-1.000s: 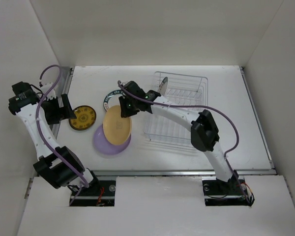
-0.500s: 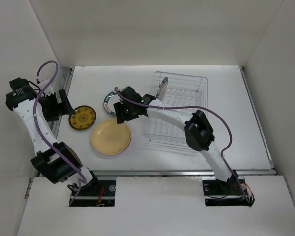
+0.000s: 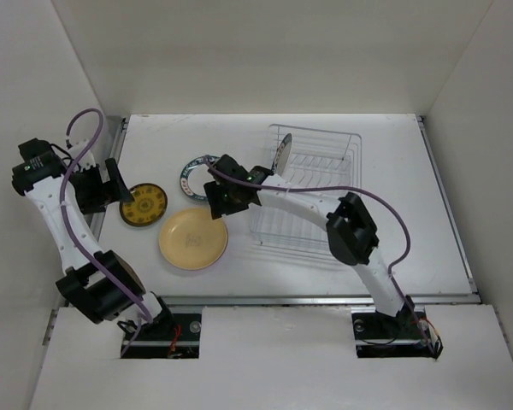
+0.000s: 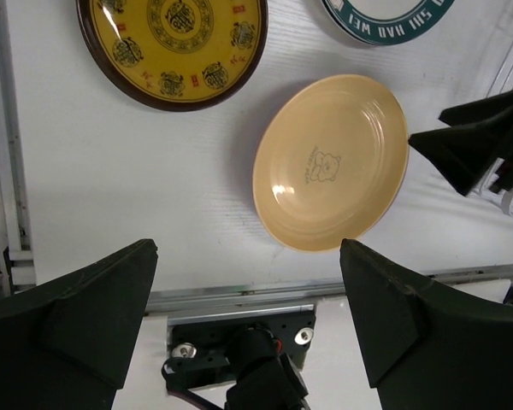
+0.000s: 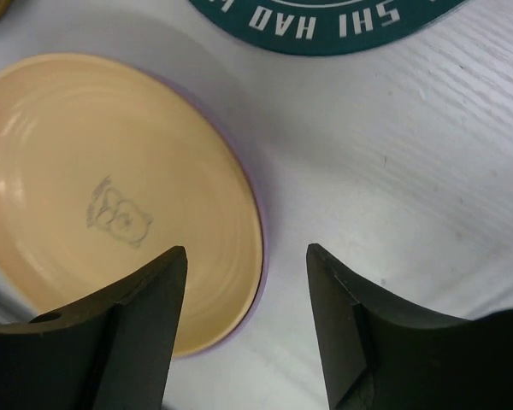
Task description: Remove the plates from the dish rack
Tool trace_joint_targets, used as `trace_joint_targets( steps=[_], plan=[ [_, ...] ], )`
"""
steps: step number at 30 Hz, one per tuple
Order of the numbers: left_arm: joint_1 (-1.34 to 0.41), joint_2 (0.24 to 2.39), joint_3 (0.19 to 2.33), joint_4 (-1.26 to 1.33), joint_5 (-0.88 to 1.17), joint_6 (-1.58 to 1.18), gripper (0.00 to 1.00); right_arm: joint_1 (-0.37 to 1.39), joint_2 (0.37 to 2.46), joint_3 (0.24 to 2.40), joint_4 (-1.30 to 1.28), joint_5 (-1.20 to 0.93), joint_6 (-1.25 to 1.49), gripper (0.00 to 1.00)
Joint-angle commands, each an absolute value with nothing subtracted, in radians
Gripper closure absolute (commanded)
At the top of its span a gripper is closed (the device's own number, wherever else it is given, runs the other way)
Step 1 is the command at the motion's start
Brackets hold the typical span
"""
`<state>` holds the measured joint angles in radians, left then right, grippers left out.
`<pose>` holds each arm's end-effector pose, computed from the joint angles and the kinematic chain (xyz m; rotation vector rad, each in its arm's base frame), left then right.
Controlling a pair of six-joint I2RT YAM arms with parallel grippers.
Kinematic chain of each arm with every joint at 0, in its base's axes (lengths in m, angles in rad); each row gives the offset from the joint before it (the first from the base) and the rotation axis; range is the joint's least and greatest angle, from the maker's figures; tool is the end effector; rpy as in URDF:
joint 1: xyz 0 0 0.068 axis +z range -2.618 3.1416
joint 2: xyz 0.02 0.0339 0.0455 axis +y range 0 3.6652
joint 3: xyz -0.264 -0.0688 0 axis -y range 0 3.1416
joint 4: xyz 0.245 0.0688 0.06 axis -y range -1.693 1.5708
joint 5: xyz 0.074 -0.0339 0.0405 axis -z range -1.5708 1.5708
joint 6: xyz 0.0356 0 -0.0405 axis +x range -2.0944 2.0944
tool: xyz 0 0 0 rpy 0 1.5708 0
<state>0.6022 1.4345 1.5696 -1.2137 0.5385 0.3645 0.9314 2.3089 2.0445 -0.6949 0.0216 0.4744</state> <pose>0.2314 0.1369 0.3754 -0.1218 2.4507 -0.3123 0.3066 0.4110 0.2129 -0.5836 2.5489 0.5120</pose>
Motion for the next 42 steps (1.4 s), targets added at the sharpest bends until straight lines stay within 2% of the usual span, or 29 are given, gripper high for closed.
trace_joint_targets(
  steps=[1, 5, 9, 12, 15, 16, 20, 29, 34, 38, 42],
  plan=[
    [0.601, 1.370, 1.533, -1.227, 0.565, 0.370, 0.13, 0.943, 2.085, 2.002, -0.620, 0.034, 0.538, 0.36],
    [0.601, 1.327, 1.467, -1.227, 0.565, 0.411, 0.13, 0.953, 1.976, 1.948, -0.635, 0.075, 0.561, 0.36],
    [0.601, 1.315, 1.430, -1.186, 0.555, 0.413, 0.12, 0.962, 1.882, 1.922, -0.683, 0.135, 0.609, 0.32],
    [0.601, 1.351, 1.485, -1.215, 0.593, 0.403, 0.12, 0.971, 1.777, 1.847, -0.683, 0.179, 0.641, 0.29],
    [0.601, 1.335, 1.485, -1.238, 0.643, 0.394, 0.12, 0.971, 1.662, 1.761, -0.690, 0.277, 0.689, 0.12],
    [0.601, 1.309, 1.461, -1.238, 0.643, 0.394, 0.12, 0.971, 1.632, 1.741, -0.699, 0.314, 0.730, 0.01],
    [0.601, 1.264, 1.447, -1.238, 0.646, 0.414, 0.10, 0.971, 1.465, 1.628, -0.719, 0.483, 0.804, 0.01],
    [0.601, 1.264, 1.416, -1.287, 0.718, 0.445, 0.01, 0.971, 1.278, 1.497, -0.799, 0.618, 0.929, 0.01],
    [0.601, 1.264, 1.416, -1.269, 0.710, 0.445, 0.01, 0.899, 1.336, 1.454, -0.799, 0.638, 0.930, 0.01],
    [0.601, 1.273, 1.405, -1.259, 0.681, 0.455, 0.01, 0.743, 1.555, 1.662, -0.900, 0.617, 0.882, 0.01],
    [0.601, 1.295, 1.394, -1.237, 0.624, 0.466, 0.01, 0.639, 1.770, 1.897, -0.898, 0.539, 0.799, 0.01]
  ],
)
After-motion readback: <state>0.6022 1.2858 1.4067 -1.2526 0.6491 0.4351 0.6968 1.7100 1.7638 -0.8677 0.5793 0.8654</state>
